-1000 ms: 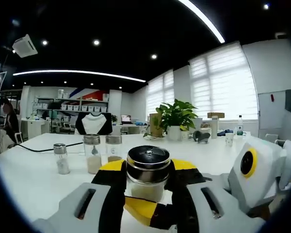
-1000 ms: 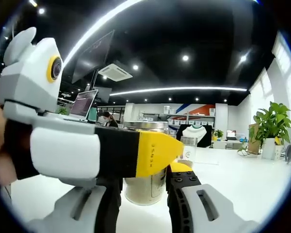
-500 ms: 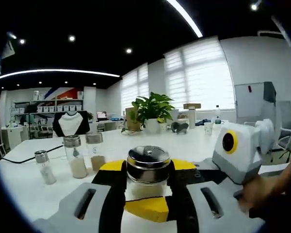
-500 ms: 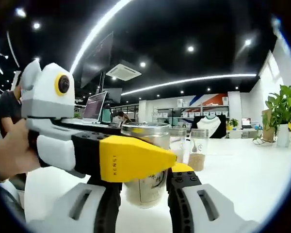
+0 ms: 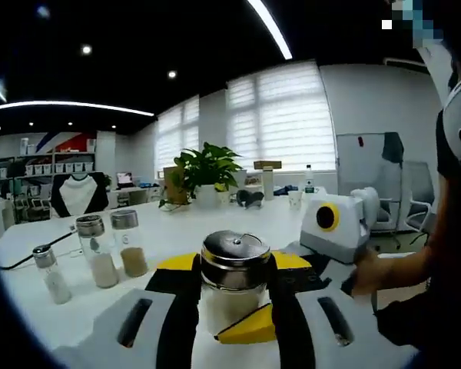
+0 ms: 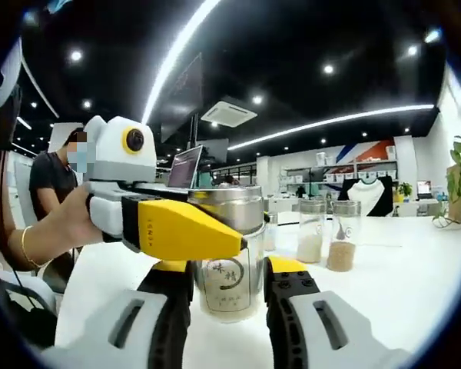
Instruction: Rotate the seasoning bottle until the label or dispensing opening points toward the visible target arrow and the bottle remains upright within the marked orientation range
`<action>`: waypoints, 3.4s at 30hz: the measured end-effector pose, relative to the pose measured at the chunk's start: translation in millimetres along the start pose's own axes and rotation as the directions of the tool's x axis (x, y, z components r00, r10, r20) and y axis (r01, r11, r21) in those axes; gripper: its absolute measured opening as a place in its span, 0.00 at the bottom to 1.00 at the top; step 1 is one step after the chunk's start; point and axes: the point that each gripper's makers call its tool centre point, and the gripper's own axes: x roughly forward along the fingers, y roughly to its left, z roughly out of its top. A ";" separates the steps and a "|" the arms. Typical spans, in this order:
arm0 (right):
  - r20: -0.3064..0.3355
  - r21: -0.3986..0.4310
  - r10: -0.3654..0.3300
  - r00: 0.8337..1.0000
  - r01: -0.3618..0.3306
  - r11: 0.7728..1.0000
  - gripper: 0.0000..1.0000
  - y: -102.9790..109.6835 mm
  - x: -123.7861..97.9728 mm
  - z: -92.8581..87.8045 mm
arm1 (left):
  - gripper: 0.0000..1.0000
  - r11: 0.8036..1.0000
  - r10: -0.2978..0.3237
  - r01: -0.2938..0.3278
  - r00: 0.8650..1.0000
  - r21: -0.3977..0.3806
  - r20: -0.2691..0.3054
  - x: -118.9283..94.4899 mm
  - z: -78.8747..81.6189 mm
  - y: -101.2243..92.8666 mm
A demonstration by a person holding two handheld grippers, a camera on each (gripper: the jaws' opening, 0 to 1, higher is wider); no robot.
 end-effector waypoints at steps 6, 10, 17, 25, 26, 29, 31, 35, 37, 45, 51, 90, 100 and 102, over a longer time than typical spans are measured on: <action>-0.007 0.000 0.103 0.995 -0.103 0.995 0.37 13.3 1.7 -1.0 | 0.36 0.994 -0.108 0.109 0.994 0.022 -0.035 -5.7 -1.9 -11.5; 0.014 0.051 0.150 0.989 -0.151 0.987 0.37 22.2 2.3 0.0 | 0.36 0.990 -0.143 0.143 0.989 0.007 -0.025 -10.2 0.3 -14.3; -0.010 0.055 0.175 0.985 -0.174 0.983 0.37 28.3 3.4 -5.1 | 0.36 0.981 -0.189 0.190 0.981 0.024 -0.047 -12.3 -3.6 -18.4; -0.027 -0.003 0.067 0.997 -0.067 0.998 0.34 17.6 2.6 -6.9 | 0.37 0.990 -0.142 0.142 0.989 -0.015 -0.034 -8.8 -5.6 -9.9; -0.019 0.000 0.045 0.999 -0.045 0.999 0.34 14.8 2.4 -6.9 | 0.36 0.992 -0.127 0.127 0.991 -0.017 -0.028 -7.6 -5.4 -8.8; -0.011 0.013 -0.008 1.000 0.008 1.000 0.33 10.5 3.0 -8.8 | 0.36 0.995 -0.102 0.102 0.994 0.001 -0.043 -4.6 -7.0 -9.1; -0.027 -0.006 -0.053 0.998 0.053 0.999 0.33 6.1 4.0 -10.9 | 0.37 0.998 -0.067 0.068 0.996 0.014 -0.061 -1.1 -9.4 -7.0; -0.021 -0.011 -0.117 0.993 0.117 0.993 0.33 -1.1 5.5 -9.2 | 0.37 1.000 0.005 -0.004 0.997 0.019 -0.075 5.0 -10.0 -1.6; -0.010 -0.032 -0.161 0.987 0.161 0.986 0.33 -5.8 4.7 -5.8 | 0.38 0.999 0.038 -0.038 0.997 0.003 -0.064 6.1 -7.7 0.2; 0.009 -0.062 -0.231 0.973 0.231 0.971 0.33 -13.4 5.2 -3.5 | 0.39 0.971 0.222 -0.224 0.975 -0.081 -0.030 8.6 -9.3 7.9; 0.006 -0.079 -0.257 0.966 0.256 0.963 0.33 -16.0 5.9 -2.6 | 0.38 0.947 0.306 -0.307 0.952 -0.093 -0.033 5.5 -10.2 10.9; 0.018 -0.162 -0.282 0.959 0.281 0.946 0.33 -7.2 2.6 0.8 | 0.38 0.893 0.449 -0.444 0.892 -0.074 0.057 -7.5 -5.4 17.0; -0.020 -0.137 -0.197 0.980 0.193 0.972 0.34 1.0 0.2 -0.5 | 0.38 0.960 0.278 -0.278 0.960 -0.005 -0.034 0.2 -8.9 9.3; -0.006 -0.130 -0.179 0.984 0.177 0.976 0.34 2.7 -2.5 3.9 | 0.38 0.970 0.240 -0.241 0.970 -0.021 -0.034 0.3 -7.1 6.8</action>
